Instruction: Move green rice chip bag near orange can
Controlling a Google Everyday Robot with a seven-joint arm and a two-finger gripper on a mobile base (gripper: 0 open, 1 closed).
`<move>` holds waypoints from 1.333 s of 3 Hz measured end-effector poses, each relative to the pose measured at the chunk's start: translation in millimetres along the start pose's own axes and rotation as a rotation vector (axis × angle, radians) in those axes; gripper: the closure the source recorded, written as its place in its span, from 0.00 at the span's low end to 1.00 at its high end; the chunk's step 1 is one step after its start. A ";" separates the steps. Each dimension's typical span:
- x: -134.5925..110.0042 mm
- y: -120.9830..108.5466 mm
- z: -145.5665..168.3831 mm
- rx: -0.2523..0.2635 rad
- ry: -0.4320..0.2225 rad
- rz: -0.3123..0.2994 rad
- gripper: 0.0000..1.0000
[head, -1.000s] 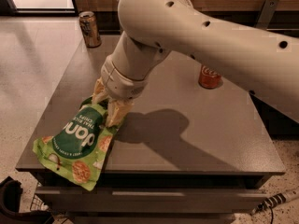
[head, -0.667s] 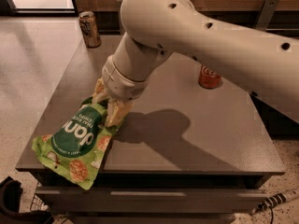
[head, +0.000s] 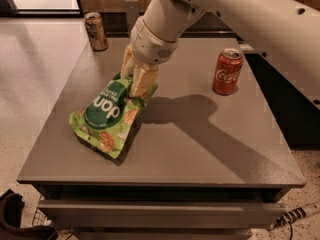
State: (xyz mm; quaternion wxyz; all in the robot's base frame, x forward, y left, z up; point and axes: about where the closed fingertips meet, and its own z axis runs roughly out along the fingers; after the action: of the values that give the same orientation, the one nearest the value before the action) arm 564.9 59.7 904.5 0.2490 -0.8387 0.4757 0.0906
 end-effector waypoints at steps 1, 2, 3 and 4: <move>16.8 -28.1 -29.4 0.015 0.034 0.019 1.00; 47.3 -52.2 -62.0 0.092 0.070 0.100 1.00; 86.0 -71.5 -94.6 0.220 0.124 0.253 1.00; 106.9 -81.6 -105.7 0.301 0.143 0.360 1.00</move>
Offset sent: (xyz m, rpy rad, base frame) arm 0.1064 -0.0863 0.0860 0.0292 -0.0970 -0.2980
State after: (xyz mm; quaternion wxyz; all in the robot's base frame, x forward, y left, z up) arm 681.4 -39.5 980.8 0.3166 -0.6983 0.6420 0.0022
